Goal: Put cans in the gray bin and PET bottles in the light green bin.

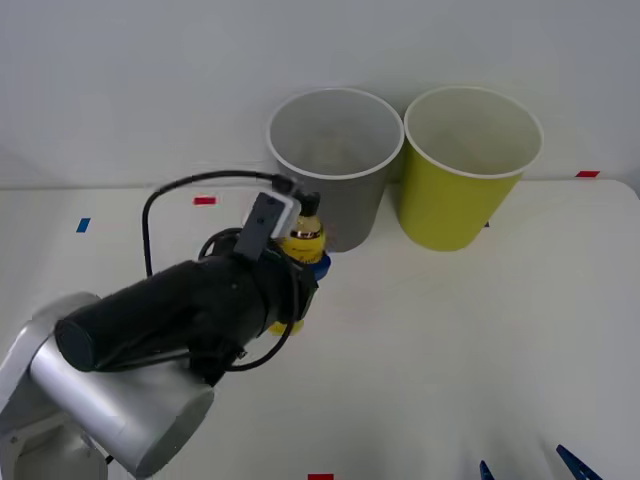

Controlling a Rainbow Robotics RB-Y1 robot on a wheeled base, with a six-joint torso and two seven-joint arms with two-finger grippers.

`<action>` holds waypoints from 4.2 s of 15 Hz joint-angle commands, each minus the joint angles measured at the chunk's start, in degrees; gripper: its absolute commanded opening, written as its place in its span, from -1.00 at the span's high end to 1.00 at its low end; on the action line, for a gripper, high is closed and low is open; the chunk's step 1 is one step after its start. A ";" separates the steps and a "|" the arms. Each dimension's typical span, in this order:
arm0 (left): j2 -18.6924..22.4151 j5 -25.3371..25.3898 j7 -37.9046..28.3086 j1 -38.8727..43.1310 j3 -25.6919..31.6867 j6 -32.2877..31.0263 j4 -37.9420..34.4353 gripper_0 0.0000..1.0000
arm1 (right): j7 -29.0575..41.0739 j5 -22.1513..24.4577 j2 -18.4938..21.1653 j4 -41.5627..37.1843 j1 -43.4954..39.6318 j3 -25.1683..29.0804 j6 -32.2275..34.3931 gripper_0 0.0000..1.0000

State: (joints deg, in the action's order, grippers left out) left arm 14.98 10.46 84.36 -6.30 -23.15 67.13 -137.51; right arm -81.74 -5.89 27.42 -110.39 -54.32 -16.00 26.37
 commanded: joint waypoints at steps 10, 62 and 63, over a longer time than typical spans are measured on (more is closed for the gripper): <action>-6.19 2.20 1.51 -26.39 11.55 21.20 2.87 1.00 | 0.00 0.00 0.00 0.00 0.00 0.00 0.00 -1.00; -15.98 13.27 -1.56 -54.70 -4.10 -57.98 76.25 0.94 | 0.00 0.00 0.00 0.00 0.00 0.00 0.00 -1.00; -15.98 13.27 -1.65 -54.70 -4.10 -58.16 76.25 0.20 | 0.00 0.00 0.00 0.00 0.00 0.00 0.00 -1.00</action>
State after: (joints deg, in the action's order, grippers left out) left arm -1.00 23.65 82.92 -60.98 -27.28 9.20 -61.29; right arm -81.74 -5.89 27.42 -110.39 -54.32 -16.00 26.37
